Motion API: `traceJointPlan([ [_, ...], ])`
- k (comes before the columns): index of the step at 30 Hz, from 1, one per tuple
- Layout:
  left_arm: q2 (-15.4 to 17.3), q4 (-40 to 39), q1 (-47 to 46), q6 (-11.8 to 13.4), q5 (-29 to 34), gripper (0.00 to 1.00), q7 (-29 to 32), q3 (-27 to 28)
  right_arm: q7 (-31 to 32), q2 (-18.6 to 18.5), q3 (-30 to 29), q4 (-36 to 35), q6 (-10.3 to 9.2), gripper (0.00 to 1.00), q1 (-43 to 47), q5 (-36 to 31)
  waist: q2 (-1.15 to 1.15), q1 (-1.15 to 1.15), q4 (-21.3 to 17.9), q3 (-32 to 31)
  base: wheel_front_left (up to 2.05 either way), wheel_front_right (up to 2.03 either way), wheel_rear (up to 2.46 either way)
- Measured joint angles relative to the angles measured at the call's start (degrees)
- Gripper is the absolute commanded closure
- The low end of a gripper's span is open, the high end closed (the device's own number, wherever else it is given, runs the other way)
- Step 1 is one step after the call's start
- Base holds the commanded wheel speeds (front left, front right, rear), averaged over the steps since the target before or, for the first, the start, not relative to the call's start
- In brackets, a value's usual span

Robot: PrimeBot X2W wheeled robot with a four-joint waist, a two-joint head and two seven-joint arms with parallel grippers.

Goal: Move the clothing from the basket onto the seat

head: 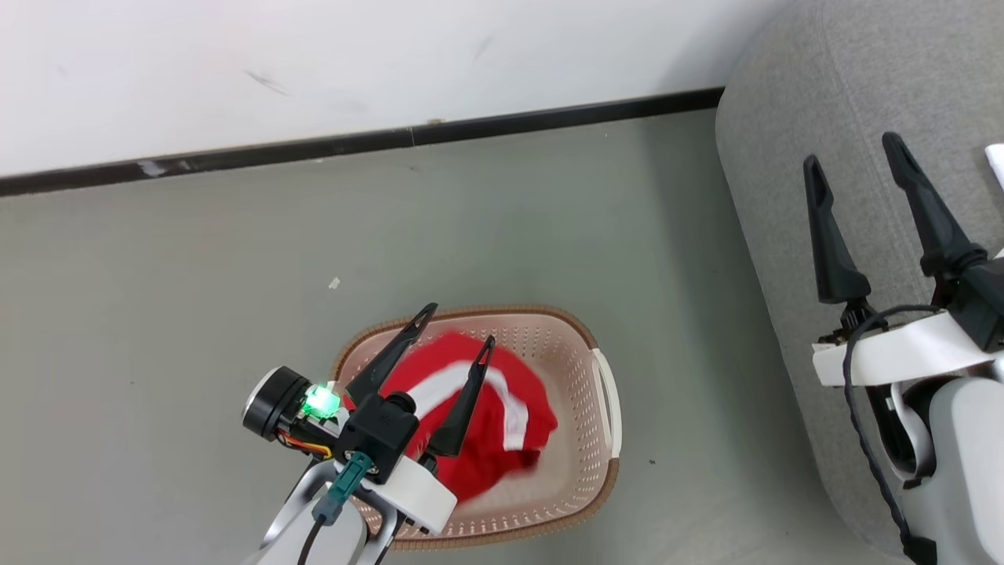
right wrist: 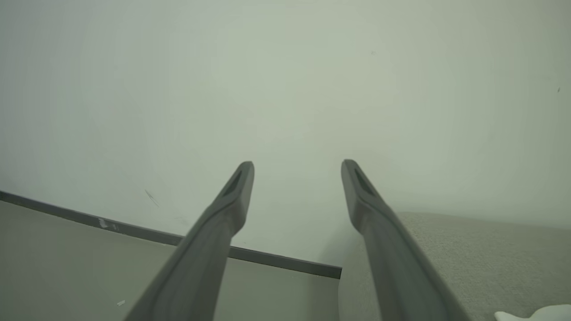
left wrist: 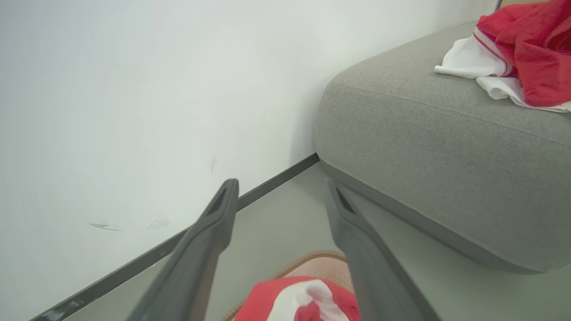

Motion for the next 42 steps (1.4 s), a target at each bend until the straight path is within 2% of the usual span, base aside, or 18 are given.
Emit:
traceJointPlan([
  [12,-0.36,-2.0,1.4,0.3,-3.14,0.0,0.0,3.18,0.0,0.18,-0.69,-0.08,0.0,0.0,3.83,-0.03,0.0,0.0,0.19,-4.84,0.0,0.0,0.0],
  [25,0.82,-4.08,4.46,3.53,-7.01,0.0,0.0,10.43,0.0,0.35,-1.78,-0.32,0.0,0.0,6.66,-0.54,0.0,0.0,0.13,-8.9,0.0,0.0,0.0],
  [42,4.69,-1.7,12.28,7.86,-10.69,0.0,0.0,20.38,1.1,1.14,-4.34,0.84,0.0,0.0,13.74,-0.46,0.0,0.0,-0.22,-14.3,0.0,0.0,0.0],
])
